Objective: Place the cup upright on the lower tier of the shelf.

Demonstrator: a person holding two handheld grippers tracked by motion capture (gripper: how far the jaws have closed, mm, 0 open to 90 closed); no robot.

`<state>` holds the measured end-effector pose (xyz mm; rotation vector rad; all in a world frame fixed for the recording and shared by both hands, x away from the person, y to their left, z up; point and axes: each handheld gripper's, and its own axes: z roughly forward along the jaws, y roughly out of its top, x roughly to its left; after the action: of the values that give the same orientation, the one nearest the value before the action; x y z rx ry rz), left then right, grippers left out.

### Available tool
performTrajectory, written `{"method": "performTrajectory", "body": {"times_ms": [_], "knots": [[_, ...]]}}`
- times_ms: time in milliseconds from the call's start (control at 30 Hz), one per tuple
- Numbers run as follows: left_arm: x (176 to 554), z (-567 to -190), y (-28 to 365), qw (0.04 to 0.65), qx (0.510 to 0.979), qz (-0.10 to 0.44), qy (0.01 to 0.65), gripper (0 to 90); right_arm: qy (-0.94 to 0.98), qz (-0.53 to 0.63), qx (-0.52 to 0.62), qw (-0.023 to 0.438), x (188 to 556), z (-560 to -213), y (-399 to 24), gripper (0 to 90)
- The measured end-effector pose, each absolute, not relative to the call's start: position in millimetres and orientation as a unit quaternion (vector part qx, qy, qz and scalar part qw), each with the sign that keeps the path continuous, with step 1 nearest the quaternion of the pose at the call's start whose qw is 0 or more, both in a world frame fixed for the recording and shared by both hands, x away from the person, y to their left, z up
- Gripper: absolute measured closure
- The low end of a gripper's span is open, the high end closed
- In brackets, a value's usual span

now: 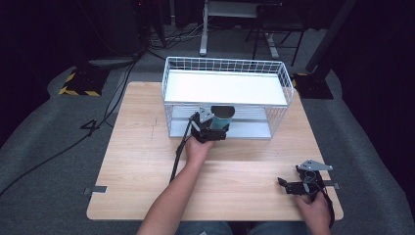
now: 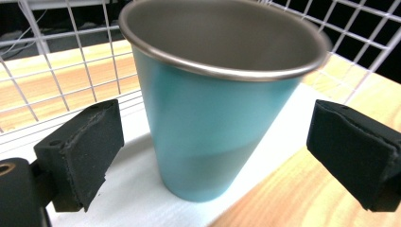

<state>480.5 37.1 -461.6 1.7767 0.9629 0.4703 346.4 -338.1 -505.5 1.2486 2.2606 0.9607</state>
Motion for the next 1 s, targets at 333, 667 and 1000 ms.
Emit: {"method": "performTrajectory", "body": {"times_ms": [333, 667, 1000], "knots": [[451, -447, 59, 0.523, 0.735, 0.186, 0.389, 5.4, 0.809, 0.343, 0.439, 0.189, 350, -505, -337, 5.3], [412, -432, 87, 0.533, 0.736, 0.182, 0.375, 5.7, 0.816, 0.346, 0.426, 0.182, 353, -505, -339, 5.3], [382, -422, 109, 0.531, 0.742, 0.182, 0.367, 6.1, 0.82, 0.343, 0.421, 0.182, 353, -506, -338, 3.2]]}}
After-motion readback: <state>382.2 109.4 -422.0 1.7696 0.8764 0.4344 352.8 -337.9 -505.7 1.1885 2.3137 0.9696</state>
